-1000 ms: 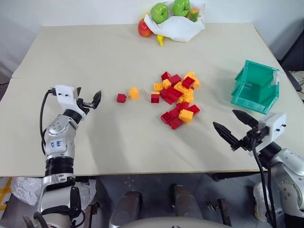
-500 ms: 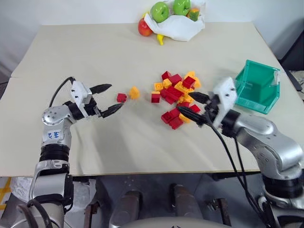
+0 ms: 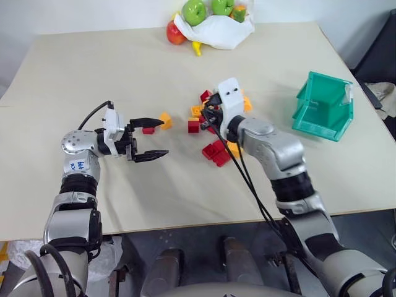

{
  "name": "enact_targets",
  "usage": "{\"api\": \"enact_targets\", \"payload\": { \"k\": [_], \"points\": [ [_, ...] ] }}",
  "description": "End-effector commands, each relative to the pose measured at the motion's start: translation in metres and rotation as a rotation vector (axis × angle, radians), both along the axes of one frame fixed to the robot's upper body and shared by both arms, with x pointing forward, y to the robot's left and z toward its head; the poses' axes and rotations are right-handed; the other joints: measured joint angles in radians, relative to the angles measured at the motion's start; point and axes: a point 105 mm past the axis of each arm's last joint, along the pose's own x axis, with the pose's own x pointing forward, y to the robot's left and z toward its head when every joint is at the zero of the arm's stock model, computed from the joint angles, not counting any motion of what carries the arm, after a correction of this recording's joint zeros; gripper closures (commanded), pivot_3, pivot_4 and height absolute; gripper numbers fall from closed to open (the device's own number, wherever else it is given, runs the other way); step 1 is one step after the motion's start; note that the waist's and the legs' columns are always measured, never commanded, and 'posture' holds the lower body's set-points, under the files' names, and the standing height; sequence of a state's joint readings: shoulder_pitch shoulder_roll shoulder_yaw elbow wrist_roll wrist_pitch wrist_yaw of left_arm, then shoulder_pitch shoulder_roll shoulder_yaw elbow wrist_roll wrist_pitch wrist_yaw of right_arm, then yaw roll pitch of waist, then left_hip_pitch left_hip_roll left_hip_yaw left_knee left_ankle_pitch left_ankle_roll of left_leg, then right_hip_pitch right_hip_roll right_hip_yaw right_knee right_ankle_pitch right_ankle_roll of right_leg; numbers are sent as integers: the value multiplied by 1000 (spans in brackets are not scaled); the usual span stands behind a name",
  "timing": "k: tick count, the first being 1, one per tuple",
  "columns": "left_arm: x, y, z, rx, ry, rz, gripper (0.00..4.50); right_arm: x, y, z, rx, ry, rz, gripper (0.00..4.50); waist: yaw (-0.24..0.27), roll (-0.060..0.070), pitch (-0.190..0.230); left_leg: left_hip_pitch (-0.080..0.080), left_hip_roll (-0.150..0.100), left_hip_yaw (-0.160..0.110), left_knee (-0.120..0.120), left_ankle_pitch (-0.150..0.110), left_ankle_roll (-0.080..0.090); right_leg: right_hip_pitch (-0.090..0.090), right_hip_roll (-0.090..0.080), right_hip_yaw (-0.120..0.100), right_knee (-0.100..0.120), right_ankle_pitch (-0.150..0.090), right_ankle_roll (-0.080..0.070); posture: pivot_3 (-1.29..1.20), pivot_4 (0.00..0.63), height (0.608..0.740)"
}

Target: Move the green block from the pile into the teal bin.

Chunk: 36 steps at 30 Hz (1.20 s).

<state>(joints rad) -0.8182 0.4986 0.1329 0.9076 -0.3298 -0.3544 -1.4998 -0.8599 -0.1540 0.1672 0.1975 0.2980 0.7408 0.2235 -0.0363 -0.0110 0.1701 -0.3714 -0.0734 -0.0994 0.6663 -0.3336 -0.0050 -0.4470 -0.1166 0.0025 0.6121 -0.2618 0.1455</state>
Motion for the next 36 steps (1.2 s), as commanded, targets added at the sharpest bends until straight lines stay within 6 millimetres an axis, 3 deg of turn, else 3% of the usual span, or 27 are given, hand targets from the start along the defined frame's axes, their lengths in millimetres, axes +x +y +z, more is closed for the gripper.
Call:
{"api": "enact_targets", "payload": {
  "k": [1,4,7,10,15,22,26,29,32,36],
  "points": [
    [1,-1,9,8,-48,-15,0,20,-14,-5,11,-12,-118,4463,-5,0,0,0,0,0,0,0,0,0,0,0,1,0,0,0,150,740],
    [3,-1,10,-6,-59,5,0,31,-45,-13,-21,-30,-230,4463,-8,0,0,1,1,0,0,0,0,0,0,0,1,0,0,0,150,740],
    [3,0,10,-8,-68,16,0,31,-65,-8,-20,-66,-288,4463,-1,0,0,0,1,-2,1,0,0,0,-2,0,3,0,0,0,150,740],
    [3,0,10,-23,-73,29,0,24,-87,6,-12,-115,-329,4463,3,0,0,0,1,-1,1,0,1,0,-2,1,3,0,0,0,150,740],
    [2,-1,8,-35,-72,32,0,11,-112,11,-21,-151,-360,4463,2,0,0,0,0,0,1,0,1,-1,-1,1,3,0,0,0,150,740],
    [4,-5,7,-47,-73,36,0,-12,-122,15,-61,-162,-280,4463,3,0,0,0,0,1,1,0,1,-1,0,2,3,0,0,0,150,740],
    [3,-5,7,-51,-77,38,0,-46,-121,38,-27,-251,-89,4463,9,0,0,0,0,2,1,0,1,-1,0,2,2,0,0,0,150,740],
    [3,-5,6,-50,-78,35,0,-61,-129,41,-38,-250,-15,4463,11,0,0,0,0,2,1,0,1,0,0,2,1,0,1,0,150,740],
    [3,-4,7,-49,-79,36,0,-82,-142,42,-98,-212,76,3904,16,0,0,0,0,2,2,-1,2,1,0,2,0,1,1,0,150,740],
    [2,-3,7,-48,-78,36,0,-101,-175,45,-164,-172,55,2570,30,1,1,0,0,2,1,-1,2,1,0,2,-1,1,1,0,150,740]
  ]
}}
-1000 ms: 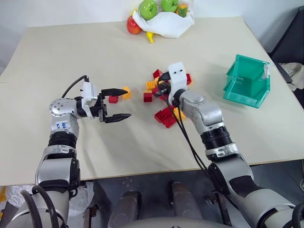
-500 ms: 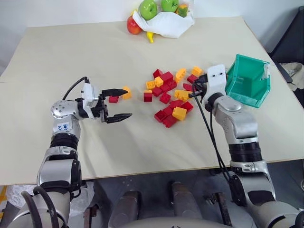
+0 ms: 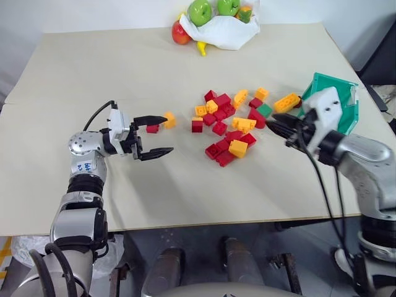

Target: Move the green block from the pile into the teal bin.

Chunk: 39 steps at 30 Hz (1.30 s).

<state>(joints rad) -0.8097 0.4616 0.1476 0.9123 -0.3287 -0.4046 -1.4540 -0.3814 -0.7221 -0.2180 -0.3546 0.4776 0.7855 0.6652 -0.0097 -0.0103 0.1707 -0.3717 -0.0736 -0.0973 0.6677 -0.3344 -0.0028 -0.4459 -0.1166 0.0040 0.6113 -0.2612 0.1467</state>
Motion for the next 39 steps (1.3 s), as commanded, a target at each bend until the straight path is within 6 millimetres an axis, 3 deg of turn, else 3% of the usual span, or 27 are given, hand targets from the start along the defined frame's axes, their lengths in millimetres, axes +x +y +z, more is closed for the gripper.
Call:
{"api": "enact_targets", "payload": {
  "k": [1,4,8,14,20,27,33,39],
  "points": [
    [-1,4,8,-8,-41,6,0,-18,-23,20,-51,-32,-11,2213,4,0,0,0,0,1,0,0,0,0,0,0,0,0,0,0,150,740],
    [-1,4,8,-10,-41,3,0,-25,-40,21,-87,-4,-49,1179,9,0,0,0,0,2,0,0,0,0,0,1,0,0,0,0,150,740],
    [-1,2,8,-14,-40,-2,0,-27,-48,19,-125,32,-70,19,9,0,0,1,0,2,1,0,0,1,0,1,1,0,0,0,150,740],
    [0,-1,9,-16,-42,-9,0,-5,-51,21,-168,7,-114,19,9,0,0,1,0,3,2,0,0,1,0,1,1,1,0,0,150,740],
    [-1,-3,10,-24,-53,-11,0,63,-61,9,-248,25,-286,19,3,0,0,1,1,5,4,0,0,0,0,2,0,2,0,0,150,740],
    [-4,-4,9,-33,-63,-5,0,115,-40,-12,-166,54,-330,19,1,1,1,0,1,5,3,0,0,-1,-1,2,0,2,0,0,150,740],
    [-7,1,8,-33,-66,13,0,126,-1,-38,-132,160,-194,19,-8,1,1,0,2,3,3,0,0,-1,-1,1,0,2,0,0,150,740],
    [-8,2,9,-35,-71,28,0,133,9,-51,-127,207,-186,19,-21,1,1,0,2,2,7,0,0,0,-1,1,3,2,0,0,150,740]
  ]
}}
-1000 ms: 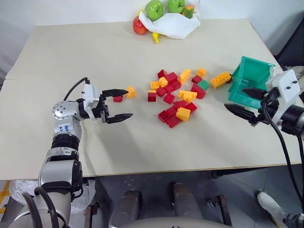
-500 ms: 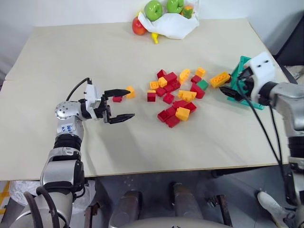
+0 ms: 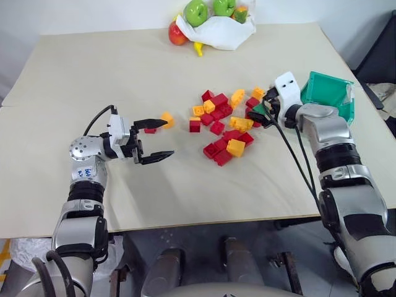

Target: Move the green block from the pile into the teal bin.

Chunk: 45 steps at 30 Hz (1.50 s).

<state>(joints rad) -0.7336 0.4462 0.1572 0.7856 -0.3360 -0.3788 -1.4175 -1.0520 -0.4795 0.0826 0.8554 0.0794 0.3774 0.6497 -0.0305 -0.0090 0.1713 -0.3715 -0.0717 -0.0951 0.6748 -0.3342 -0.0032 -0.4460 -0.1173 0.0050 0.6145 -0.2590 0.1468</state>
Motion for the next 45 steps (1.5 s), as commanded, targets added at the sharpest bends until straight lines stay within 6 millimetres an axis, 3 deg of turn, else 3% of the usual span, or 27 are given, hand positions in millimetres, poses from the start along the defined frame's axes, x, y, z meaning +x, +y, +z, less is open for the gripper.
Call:
{"api": "enact_targets", "payload": {
  "k": [1,4,10,17,30,36,45],
  "points": [
    [-1,4,11,-20,-47,17,0,1,-6,-16,-30,54,-28,19,0,0,0,0,0,0,1,0,0,0,0,0,1,0,0,0,150,740],
    [-2,6,12,-22,-51,26,0,3,-5,-17,-19,66,-25,19,2,0,0,0,1,0,3,0,0,0,0,0,3,0,0,0,150,740],
    [-3,8,12,-25,-56,43,0,3,-9,16,-19,-32,12,19,0,2,1,0,1,-1,4,0,0,-1,-1,1,4,0,0,0,150,740],
    [-4,9,12,-27,-58,51,0,-2,-44,51,-191,-125,2,19,2,3,2,-1,0,-1,4,0,0,-1,-1,1,4,0,0,0,150,740],
    [-5,7,10,-39,-58,50,0,0,-79,36,-338,-129,-118,19,1,3,2,-1,-1,1,5,0,0,-1,0,1,5,0,0,0,150,740],
    [-5,7,10,-38,-59,53,0,-4,-64,32,-313,-112,-11,19,-1,3,2,0,-1,1,5,0,0,0,0,2,5,0,0,0,150,740],
    [-4,6,10,-46,-57,54,0,-51,-18,3,-216,67,332,19,5,4,2,-1,0,0,6,0,0,-1,-1,1,5,0,0,0,150,740]
  ]
}}
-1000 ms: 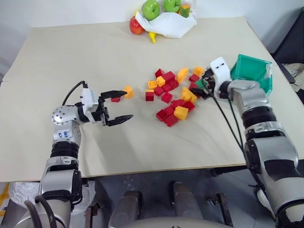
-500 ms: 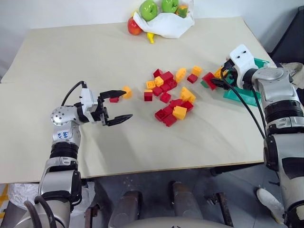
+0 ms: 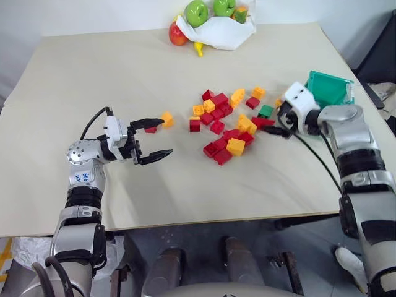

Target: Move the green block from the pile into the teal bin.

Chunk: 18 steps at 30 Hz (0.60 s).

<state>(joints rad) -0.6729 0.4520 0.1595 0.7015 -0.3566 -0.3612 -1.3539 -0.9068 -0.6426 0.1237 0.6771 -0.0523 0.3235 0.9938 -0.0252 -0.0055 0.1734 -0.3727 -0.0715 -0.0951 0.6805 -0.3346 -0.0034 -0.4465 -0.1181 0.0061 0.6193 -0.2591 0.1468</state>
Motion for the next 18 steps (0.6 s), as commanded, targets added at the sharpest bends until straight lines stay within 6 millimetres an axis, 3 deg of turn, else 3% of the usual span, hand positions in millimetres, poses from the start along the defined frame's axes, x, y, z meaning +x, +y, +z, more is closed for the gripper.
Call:
{"api": "enact_targets", "payload": {
  "k": [1,4,7,12,15,18],
  "points": [
    [-1,1,11,-18,-45,0,0,-23,19,20,26,22,150,19,0,0,0,0,0,0,0,0,0,0,0,0,0,0,0,0,150,740],
    [-1,1,11,-18,-46,0,0,-46,29,24,40,76,247,19,1,0,0,-1,0,0,0,0,0,0,0,-1,-1,0,0,0,150,740],
    [0,1,11,-18,-45,2,0,-54,31,37,64,65,260,19,-1,0,0,-1,-1,0,0,0,0,0,0,-1,-1,0,0,0,150,740],
    [0,-1,10,-21,-40,-2,0,-25,9,66,76,-104,70,19,0,0,0,0,-1,0,0,0,0,0,0,0,-1,0,0,0,150,740],
    [1,-2,10,-22,-40,-3,0,-6,-4,71,87,-162,-49,19,0,0,0,0,-1,0,0,0,0,0,0,0,-1,0,0,0,150,740],
    [2,-3,10,-22,-39,-7,0,13,-16,64,93,-178,-162,19,0,0,0,0,-1,0,-1,0,0,0,0,0,-1,0,0,0,150,740]
  ]
}}
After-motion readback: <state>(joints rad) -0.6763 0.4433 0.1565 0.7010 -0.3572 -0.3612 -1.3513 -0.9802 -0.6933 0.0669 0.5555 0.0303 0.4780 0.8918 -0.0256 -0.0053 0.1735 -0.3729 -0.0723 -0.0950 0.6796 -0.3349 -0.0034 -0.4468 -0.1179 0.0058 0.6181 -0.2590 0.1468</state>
